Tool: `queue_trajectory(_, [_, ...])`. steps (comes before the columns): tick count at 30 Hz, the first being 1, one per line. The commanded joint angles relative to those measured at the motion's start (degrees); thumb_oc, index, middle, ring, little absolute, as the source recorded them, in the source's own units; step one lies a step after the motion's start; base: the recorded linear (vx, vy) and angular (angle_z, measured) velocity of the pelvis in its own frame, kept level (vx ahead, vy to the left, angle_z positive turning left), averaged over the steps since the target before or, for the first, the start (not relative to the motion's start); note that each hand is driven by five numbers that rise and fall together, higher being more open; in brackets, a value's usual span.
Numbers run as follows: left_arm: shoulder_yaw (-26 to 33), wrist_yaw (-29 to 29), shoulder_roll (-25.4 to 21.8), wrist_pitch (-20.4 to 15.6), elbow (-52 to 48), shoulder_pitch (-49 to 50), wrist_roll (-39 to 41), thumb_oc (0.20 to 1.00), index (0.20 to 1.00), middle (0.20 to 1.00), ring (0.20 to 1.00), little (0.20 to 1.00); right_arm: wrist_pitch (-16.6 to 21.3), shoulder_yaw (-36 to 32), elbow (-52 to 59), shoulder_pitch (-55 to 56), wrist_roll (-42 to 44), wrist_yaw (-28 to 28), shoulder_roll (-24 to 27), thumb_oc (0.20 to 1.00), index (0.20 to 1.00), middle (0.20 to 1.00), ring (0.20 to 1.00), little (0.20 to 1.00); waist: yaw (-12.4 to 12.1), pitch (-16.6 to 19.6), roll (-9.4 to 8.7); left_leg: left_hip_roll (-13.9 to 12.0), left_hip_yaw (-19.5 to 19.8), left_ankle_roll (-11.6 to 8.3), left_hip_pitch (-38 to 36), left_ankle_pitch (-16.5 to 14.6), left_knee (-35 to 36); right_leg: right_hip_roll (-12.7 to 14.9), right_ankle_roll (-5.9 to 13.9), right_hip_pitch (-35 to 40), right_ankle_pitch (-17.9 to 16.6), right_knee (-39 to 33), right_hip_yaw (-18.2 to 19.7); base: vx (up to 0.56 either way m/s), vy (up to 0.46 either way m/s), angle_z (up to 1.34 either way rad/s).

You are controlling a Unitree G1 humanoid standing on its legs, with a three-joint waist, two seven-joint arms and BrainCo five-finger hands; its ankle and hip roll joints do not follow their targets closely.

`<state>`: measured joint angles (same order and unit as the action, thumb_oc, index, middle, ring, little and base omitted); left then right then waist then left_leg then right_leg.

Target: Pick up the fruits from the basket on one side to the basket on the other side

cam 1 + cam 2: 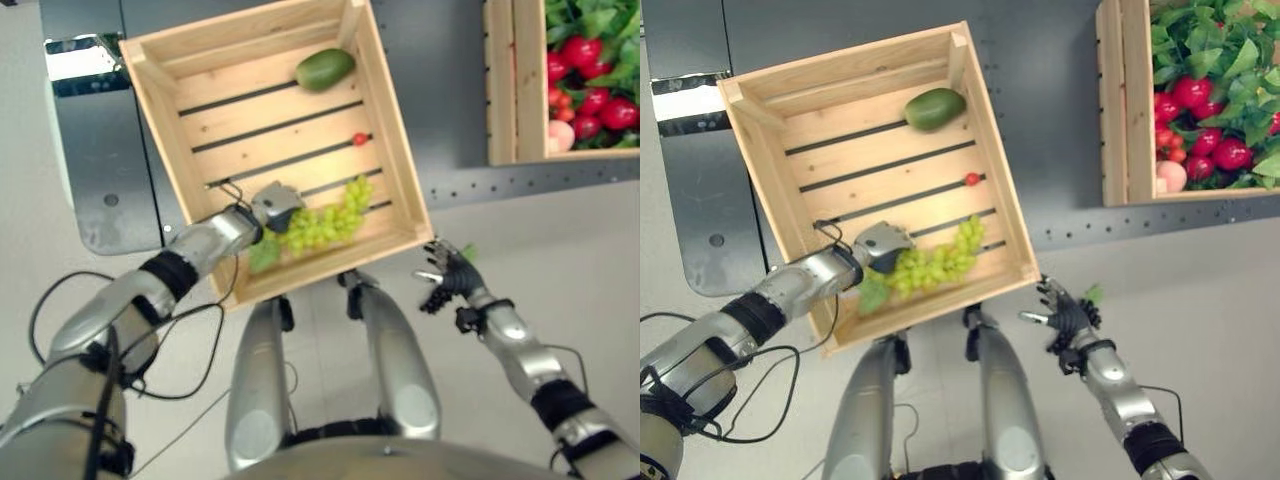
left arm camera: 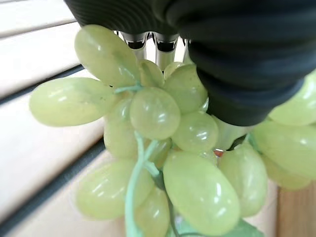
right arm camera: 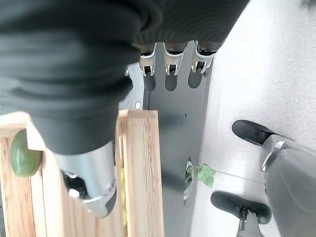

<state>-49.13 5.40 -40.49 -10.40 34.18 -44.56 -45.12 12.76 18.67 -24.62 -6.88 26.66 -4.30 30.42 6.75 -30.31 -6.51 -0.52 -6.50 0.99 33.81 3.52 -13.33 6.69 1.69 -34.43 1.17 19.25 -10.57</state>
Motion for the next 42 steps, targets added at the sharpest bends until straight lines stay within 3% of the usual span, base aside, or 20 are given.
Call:
queue_trajectory(1, [5.24, -1.62, -2.56, -0.31, -1.90, 11.90, 7.11, 0.200, 0.200, 0.200, 0.200, 0.200, 3.02, -2.72, 4.57, 3.90, 1.77, 0.71, 2.53, 1.000, 1.000, 1.000, 1.000, 1.000, -1.18, 0.51, 1.09, 1.07, 0.90, -0.11, -1.00, -6.78, -3.21, -0.14, 4.20, -0.70, -0.15, -0.58, -1.07, 0.00, 0.000, 0.00])
queue_trajectory(3, [10.46, -1.25, -4.78, -1.15, -7.33, 15.42, 10.83, 0.200, 0.200, 0.200, 0.200, 0.200, 3.18, -3.93, 4.86, 4.90, 1.44, 0.62, 2.29, 1.000, 1.000, 1.000, 1.000, 1.000, -1.71, 0.51, 1.61, 1.20, 0.98, -0.09, -1.50, -6.82, -3.20, -0.09, 4.13, -0.25, -0.10, -0.57, -1.07, 0.00, 0.000, 0.00])
queue_trajectory(8, [15.96, -0.91, -8.35, -2.01, -14.71, 19.36, 12.93, 0.200, 0.200, 0.200, 0.200, 0.200, 3.26, -4.74, 4.91, 5.61, 1.44, 0.26, 2.13, 1.000, 1.000, 1.000, 1.000, 1.000, -2.08, 0.51, 2.24, 1.39, 1.11, -0.13, -2.83, -6.89, -2.79, -0.05, 4.11, 0.80, 0.05, -0.73, -1.08, 0.00, 0.000, 0.00])
queue_trajectory(12, [22.56, -3.17, -13.32, -3.28, -23.83, 25.33, 15.87, 0.200, 0.200, 0.200, 0.200, 0.200, 2.74, -5.92, 5.56, 6.94, 1.16, -0.67, 2.53, 1.000, 1.000, 1.000, 1.000, 1.000, -2.65, 0.51, 2.99, 1.58, 1.12, -0.14, -3.89, -7.05, -2.50, 0.14, 4.15, 1.71, 0.24, -0.88, -1.19, 0.00, 0.000, 0.00])
queue_trajectory(16, [27.84, -5.02, -14.93, -4.22, -28.21, 30.15, 20.52, 0.200, 0.200, 0.200, 0.200, 0.200, 2.19, -6.71, 5.43, 7.49, 0.88, -1.66, 2.79, 1.000, 1.000, 1.000, 1.000, 1.000, -3.14, 0.51, 3.62, 1.74, 1.19, -0.16, -4.91, -7.03, -2.15, 0.21, 4.08, 2.45, 0.33, -0.88, -1.12, 0.00, 0.000, 0.00])
queue_trajectory(25, [34.83, -8.92, -14.01, -4.87, -33.17, 37.70, 31.47, 0.200, 0.200, 0.200, 0.200, 0.200, 1.32, -7.59, 5.51, 8.43, 0.67, -3.66, 3.16, 1.000, 1.000, 1.000, 1.000, 1.000, -3.59, 0.51, 4.47, 1.93, 1.48, -0.09, -5.85, -6.88, -1.98, 0.26, 3.91, 3.38, 0.45, -0.81, -1.15, 0.00, 0.000, 0.01])
queue_trajectory(28, [36.15, -8.96, -11.64, -5.03, -33.39, 39.18, 38.82, 0.200, 0.200, 0.200, 0.200, 0.200, 1.07, -7.56, 5.44, 8.53, 0.64, -4.08, 3.15, 1.000, 1.000, 1.000, 1.000, 1.000, -3.59, 0.51, 4.46, 1.96, 1.59, -0.09, -6.07, -6.77, -1.88, 0.19, 3.87, 3.57, 0.38, -0.86, -1.15, 0.00, 0.000, 0.00])
queue_trajectory(29, [36.98, -9.71, -9.98, -5.08, -34.01, 40.00, 45.10, 0.200, 0.200, 0.200, 0.200, 0.200, 1.02, -7.32, 5.53, 8.44, 0.59, -4.37, 3.20, 1.000, 1.000, 1.000, 1.000, 1.000, -3.61, 0.51, 4.40, 2.02, 1.65, -0.05, -6.05, -6.71, -1.97, 0.15, 3.82, 3.57, 0.30, -0.80, -1.10, 0.00, 0.000, 0.00])
queue_trajectory(35, [36.55, -11.13, -5.70, -5.92, -36.29, 39.68, 57.47, 0.200, 0.200, 0.200, 0.200, 0.200, 1.16, -6.18, 5.90, 7.29, -0.51, -4.89, 4.10, 1.000, 1.000, 1.000, 1.000, 1.000, -3.45, 0.51, 4.05, 2.00, 1.65, -0.10, -6.58, -6.73, -2.19, 0.17, 3.71, 4.15, 0.35, -0.58, -1.19, 0.00, -0.002, 0.01])
queue_trajectory(42, [35.72, -13.59, -5.20, -6.50, -40.70, 37.30, 65.25, 0.200, 0.200, 0.200, 0.200, 0.200, 1.36, -4.41, 6.11, 4.35, 1.39, -7.82, 6.74, 1.000, 1.000, 1.000, 1.000, 1.000, -3.76, 0.52, 4.04, 1.95, 1.80, -0.16, -8.82, -7.00, -2.07, 0.21, 3.79, 6.01, 0.58, -0.22, -1.20, 0.00, 0.000, 0.00])
